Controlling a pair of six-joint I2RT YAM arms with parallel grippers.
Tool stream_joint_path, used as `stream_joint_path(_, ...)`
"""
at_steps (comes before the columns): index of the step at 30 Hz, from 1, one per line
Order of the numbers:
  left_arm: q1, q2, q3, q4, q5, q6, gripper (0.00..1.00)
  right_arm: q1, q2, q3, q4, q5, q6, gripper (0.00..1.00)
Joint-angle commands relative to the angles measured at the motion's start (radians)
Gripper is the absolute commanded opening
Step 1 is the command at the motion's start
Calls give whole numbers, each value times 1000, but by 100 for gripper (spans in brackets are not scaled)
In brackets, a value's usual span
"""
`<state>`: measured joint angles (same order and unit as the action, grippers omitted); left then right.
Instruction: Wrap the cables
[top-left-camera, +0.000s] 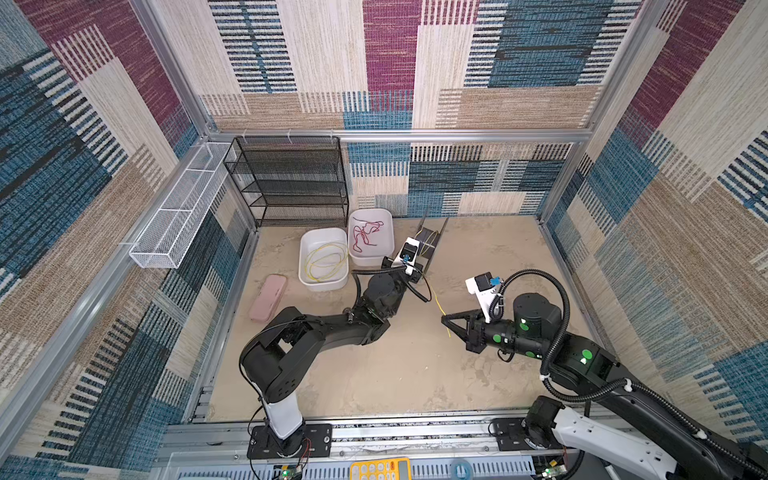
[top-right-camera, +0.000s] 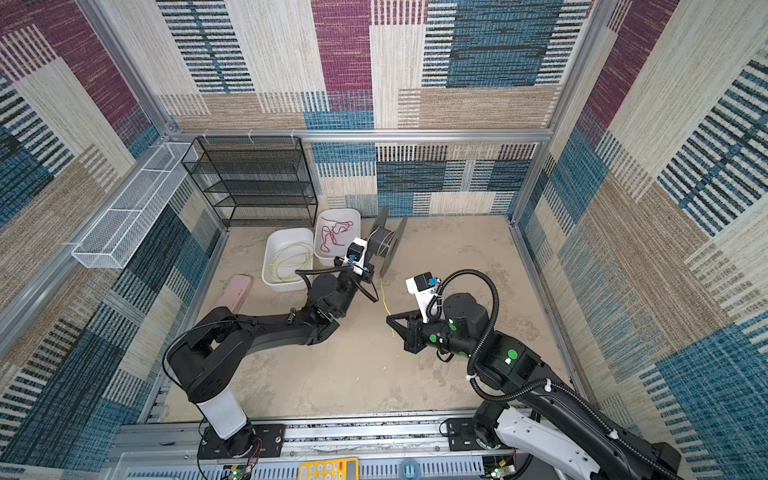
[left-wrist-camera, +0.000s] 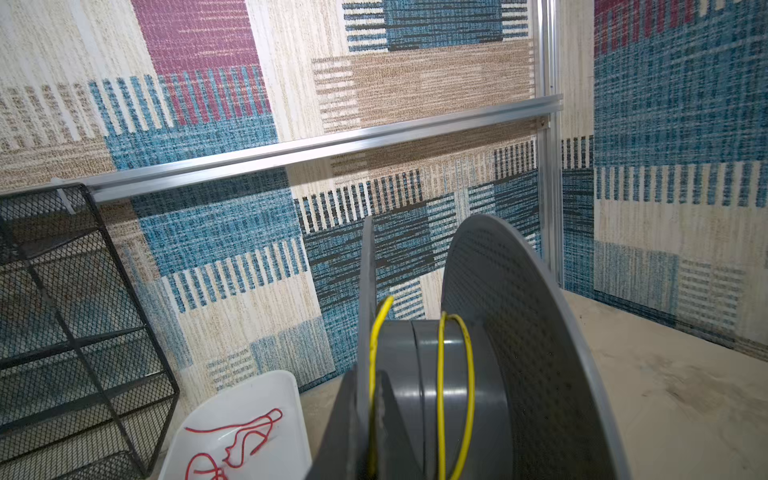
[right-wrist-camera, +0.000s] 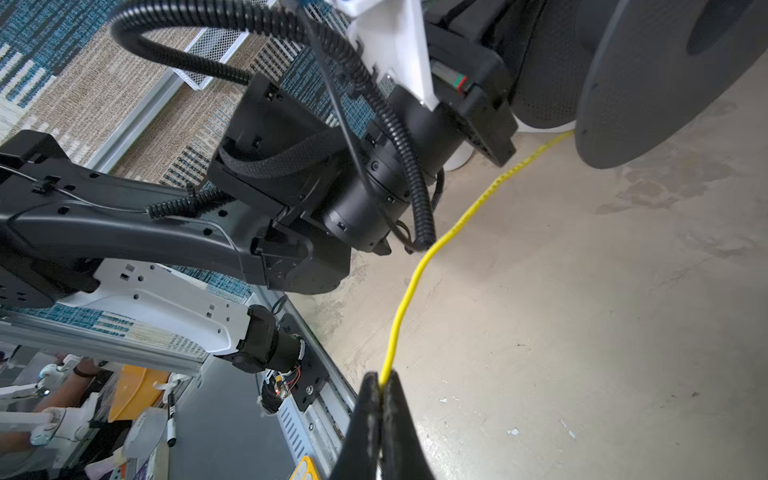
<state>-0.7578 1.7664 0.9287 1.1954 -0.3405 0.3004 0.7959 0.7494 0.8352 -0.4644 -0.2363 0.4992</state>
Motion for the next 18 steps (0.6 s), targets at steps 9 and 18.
stream_joint_path(9,80,-73,10,-10,266,323,0,1,-9,66,-62,11,-80,0)
stream_joint_path(18,60,-183,-118,-102,345,493,0,0,84,194,-85,182,-195,0)
